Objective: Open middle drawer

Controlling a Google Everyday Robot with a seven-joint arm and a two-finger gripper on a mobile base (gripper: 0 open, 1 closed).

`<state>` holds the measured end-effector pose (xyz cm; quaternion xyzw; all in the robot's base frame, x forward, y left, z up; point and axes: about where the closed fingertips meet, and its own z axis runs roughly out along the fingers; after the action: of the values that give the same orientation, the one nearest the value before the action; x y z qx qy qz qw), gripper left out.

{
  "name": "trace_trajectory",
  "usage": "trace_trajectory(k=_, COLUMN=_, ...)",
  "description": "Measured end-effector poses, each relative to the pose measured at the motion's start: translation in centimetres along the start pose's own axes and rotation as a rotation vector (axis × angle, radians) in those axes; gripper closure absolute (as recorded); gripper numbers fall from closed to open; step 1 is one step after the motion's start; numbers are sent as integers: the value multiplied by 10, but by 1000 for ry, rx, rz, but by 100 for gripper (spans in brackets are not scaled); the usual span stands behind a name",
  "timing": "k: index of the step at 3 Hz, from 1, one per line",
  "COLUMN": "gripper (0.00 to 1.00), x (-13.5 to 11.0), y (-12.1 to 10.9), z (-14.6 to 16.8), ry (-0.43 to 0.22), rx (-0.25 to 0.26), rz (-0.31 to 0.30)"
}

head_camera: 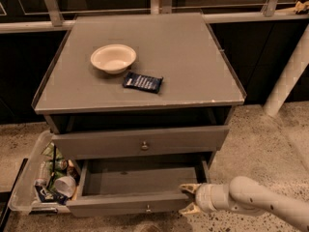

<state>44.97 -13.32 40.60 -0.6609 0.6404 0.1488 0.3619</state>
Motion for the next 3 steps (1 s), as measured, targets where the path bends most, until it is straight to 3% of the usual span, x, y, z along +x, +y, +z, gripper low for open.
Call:
trace_trajectory(k=1, gripper=61, x=3, y=38, z=-1, ry=-5, rx=-7, rz=-21)
trace_trajectory(k=2, gripper=83, x=2, y=56, z=-6, ry=-18, rx=-11, rz=-32)
trace_trajectory(k=3, gripper=100, x=-1, y=55, z=-9, ry=-18, rx=-12, rz=-32)
